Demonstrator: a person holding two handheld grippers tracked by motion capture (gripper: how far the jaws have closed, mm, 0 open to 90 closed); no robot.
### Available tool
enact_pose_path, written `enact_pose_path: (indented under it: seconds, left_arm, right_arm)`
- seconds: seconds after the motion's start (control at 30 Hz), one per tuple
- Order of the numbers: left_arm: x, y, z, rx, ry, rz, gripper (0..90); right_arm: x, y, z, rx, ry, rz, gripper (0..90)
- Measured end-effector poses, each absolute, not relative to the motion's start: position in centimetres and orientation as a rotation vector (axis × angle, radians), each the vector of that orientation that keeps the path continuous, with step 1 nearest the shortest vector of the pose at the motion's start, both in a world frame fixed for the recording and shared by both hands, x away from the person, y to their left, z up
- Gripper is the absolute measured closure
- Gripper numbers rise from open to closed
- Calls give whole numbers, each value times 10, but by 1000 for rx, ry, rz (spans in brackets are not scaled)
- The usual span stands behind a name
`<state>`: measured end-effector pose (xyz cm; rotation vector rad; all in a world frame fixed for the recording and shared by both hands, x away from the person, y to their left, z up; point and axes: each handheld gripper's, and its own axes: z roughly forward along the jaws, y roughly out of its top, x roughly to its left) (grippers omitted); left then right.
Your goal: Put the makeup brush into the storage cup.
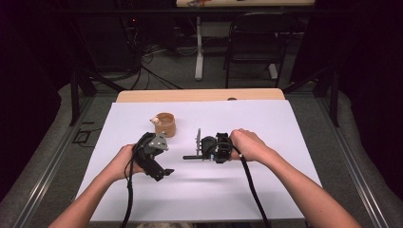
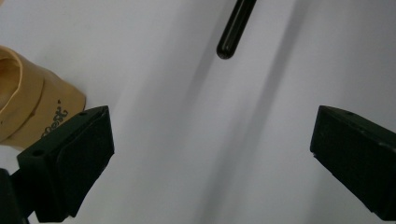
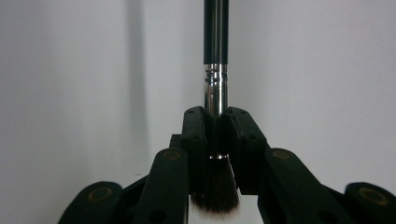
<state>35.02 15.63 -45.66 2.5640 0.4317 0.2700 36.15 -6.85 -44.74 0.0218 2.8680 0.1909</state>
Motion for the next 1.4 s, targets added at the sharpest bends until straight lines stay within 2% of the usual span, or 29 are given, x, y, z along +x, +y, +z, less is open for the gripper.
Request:
enact_pose_path:
  seconds: [0.27, 0.37, 0.53, 0.57, 0.87, 1.17, 1.27, 1.33, 1.4]
  left_arm:
    - [356, 138, -459, 2597, 388, 273, 20]
    - [356, 134, -461, 2585, 367, 256, 89]
    - [357, 128, -463, 2586, 342, 245, 278]
    - [358, 128, -463, 2591, 322, 243, 290]
    - [358, 119, -469, 2578, 266, 163, 581]
    - [360, 117, -479, 2565, 235, 104, 759]
    - [358, 120, -482, 2534, 224, 107, 776]
    - [354, 121, -483, 2519, 210, 90, 788]
    - [349, 121, -484, 2501, 205, 116, 791]
  right_arm:
    - [358, -65, -449, -45, 2863, 189, 776]
    - [356, -62, -449, -68, 2858, 193, 776]
    - [356, -58, -450, -117, 2861, 168, 776]
    - [355, -57, -449, -120, 2861, 163, 776]
    - [354, -55, -447, -146, 2845, 174, 775]
    - [352, -54, -448, -161, 2850, 160, 775]
    - [352, -55, -449, -162, 2856, 162, 770]
    - [353, -55, -450, -146, 2860, 167, 749]
    - [354, -56, -449, -131, 2891, 198, 630]
